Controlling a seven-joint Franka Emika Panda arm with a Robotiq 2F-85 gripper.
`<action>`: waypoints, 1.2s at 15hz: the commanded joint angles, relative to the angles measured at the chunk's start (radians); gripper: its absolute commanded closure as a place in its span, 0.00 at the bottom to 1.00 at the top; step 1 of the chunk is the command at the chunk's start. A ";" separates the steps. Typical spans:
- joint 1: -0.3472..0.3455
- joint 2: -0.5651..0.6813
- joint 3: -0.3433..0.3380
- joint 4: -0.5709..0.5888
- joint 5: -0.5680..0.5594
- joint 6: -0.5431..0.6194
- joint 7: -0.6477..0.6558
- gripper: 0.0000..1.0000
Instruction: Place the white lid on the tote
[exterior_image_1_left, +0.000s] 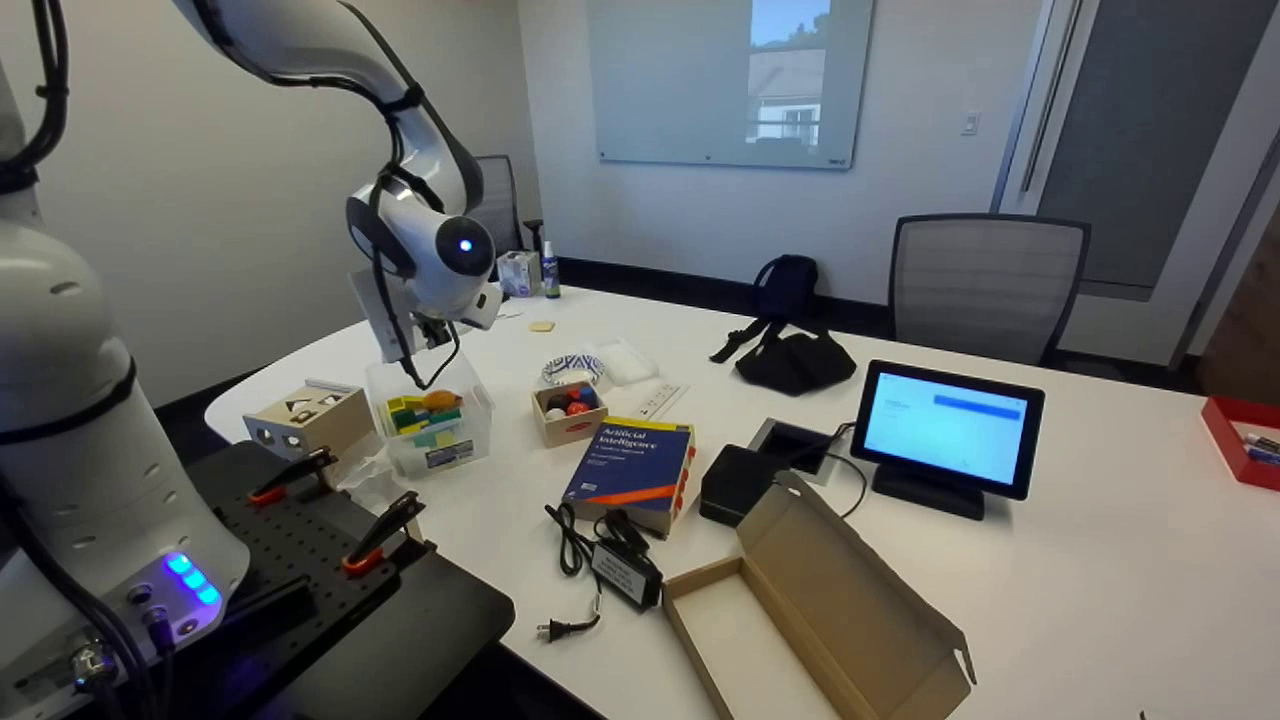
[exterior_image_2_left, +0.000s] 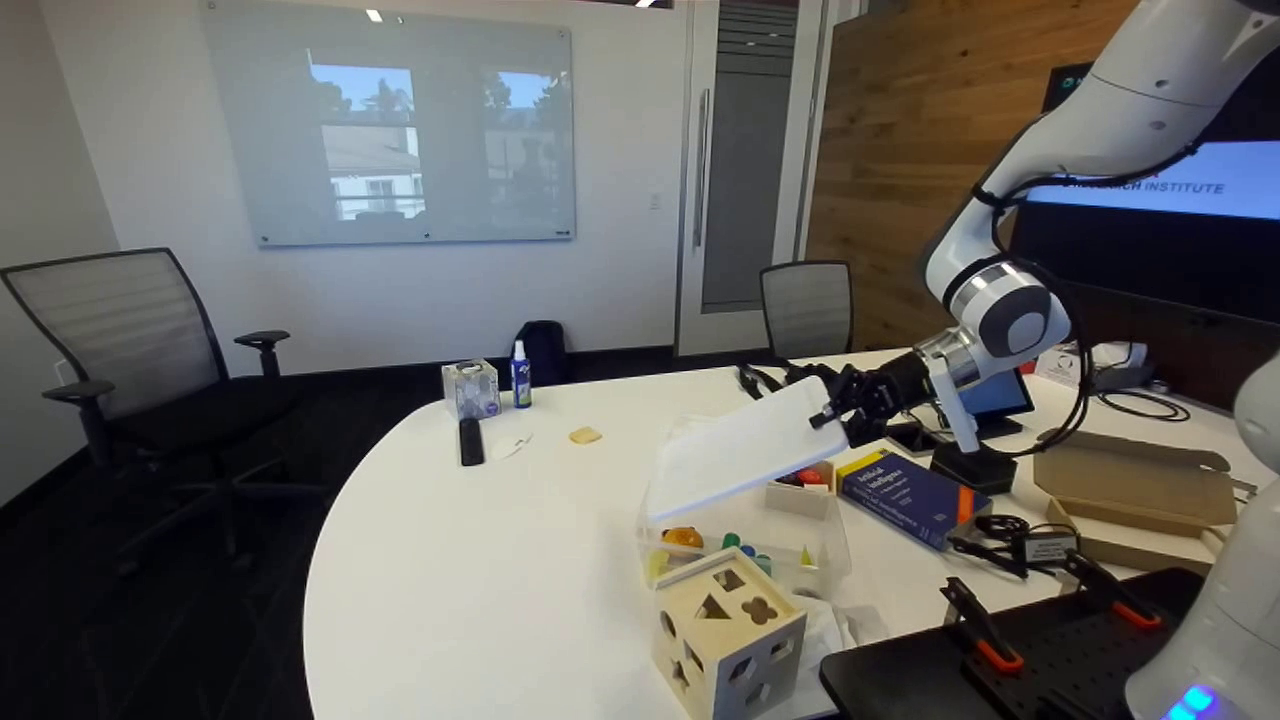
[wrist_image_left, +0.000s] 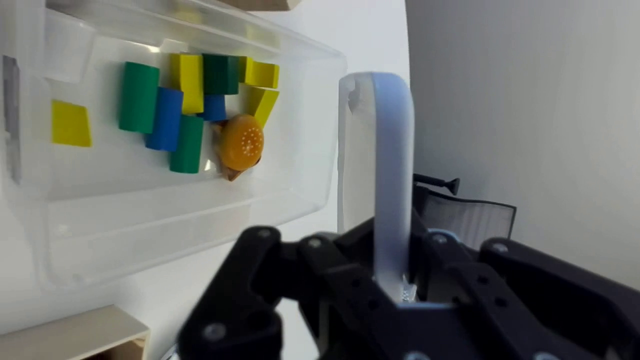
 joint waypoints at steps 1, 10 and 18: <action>0.039 -0.054 0.029 -0.070 0.102 0.084 -0.058 0.99; 0.046 -0.122 0.035 -0.116 0.162 0.080 -0.071 0.99; 0.060 -0.179 0.062 -0.112 0.209 0.077 -0.071 0.99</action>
